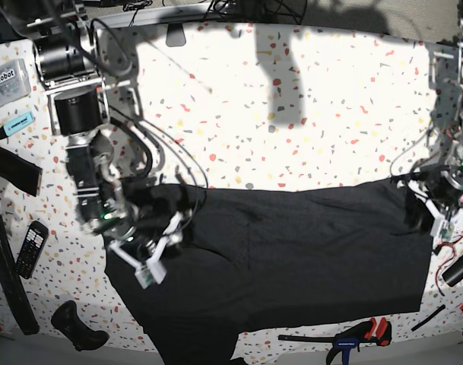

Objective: Fold the T-shirt properly

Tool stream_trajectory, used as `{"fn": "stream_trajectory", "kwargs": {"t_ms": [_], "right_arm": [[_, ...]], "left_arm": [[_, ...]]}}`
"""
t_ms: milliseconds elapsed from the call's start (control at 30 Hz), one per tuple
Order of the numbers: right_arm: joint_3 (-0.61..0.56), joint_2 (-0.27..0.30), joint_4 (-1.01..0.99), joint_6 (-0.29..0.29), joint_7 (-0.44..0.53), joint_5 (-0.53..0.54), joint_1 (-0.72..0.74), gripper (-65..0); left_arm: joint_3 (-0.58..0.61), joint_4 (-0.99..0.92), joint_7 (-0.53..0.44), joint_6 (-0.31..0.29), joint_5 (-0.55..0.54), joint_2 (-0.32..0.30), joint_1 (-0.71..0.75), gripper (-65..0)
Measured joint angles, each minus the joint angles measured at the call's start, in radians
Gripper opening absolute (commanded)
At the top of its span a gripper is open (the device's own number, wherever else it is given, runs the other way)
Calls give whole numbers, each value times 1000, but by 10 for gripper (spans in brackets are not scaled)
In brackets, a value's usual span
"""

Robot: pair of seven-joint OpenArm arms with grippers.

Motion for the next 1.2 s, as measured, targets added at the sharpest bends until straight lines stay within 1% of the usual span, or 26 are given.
{"fn": "stream_trajectory", "kwargs": {"t_ms": [67,133,233,267,367,433,500,533,567,600,700,767,867,967,1067,1200], "right_arm": [[39,0,1,15,-37,13,2,-324],[79,0,1,16,-63,-3,-8,-324],[134,0,0,16,-71,-92,-42,-324],[148,0,0,16,-70,-116,-58,-324],[176,0,0,16,-23,-177,-113,-324],[181,1,0,16,13,-179,-147,-324],[181,5,0,19,32,-176,-168,-324],[181,10,0,19,42,-193,-174,-324],[181,17,0,19,55,-210,-181,-324],[181,24,1,19,55,-209,-184,-324],[180,66,4,19,47,-205,-187,-324],[181,105,4,19,32,-202,-186,-324],[183,145,4,18,8,-202,-187,-324],[185,150,4,15,0,-194,-186,-324],[185,146,4,7,-41,-114,-187,-324],[185,145,5,7,-43,-103,-202,-324]], "left_arm": [[0,-3,0,15,0,-3,26,-489],[0,-3,-3,19,1,-5,54,-489],[0,-3,-4,16,0,2,101,-489],[0,-5,-28,21,-3,4,115,-489],[0,-5,-34,42,-5,3,129,-489],[0,-5,-34,53,-6,6,137,-489],[0,-5,-42,52,-10,6,155,-489],[-2,-4,-42,51,-9,6,163,-489],[-2,-4,-53,50,15,7,172,-489],[-2,-2,-60,49,53,6,180,-489],[-3,3,-87,61,104,3,212,-489],[-4,7,-99,85,104,-2,232,-489],[-4,9,-113,86,104,-17,255,-489],[-8,11,-117,87,100,-19,264,-489],[-8,12,-116,87,100,-18,264,-489],[-8,16,-103,90,98,-17,272,-489]]}}
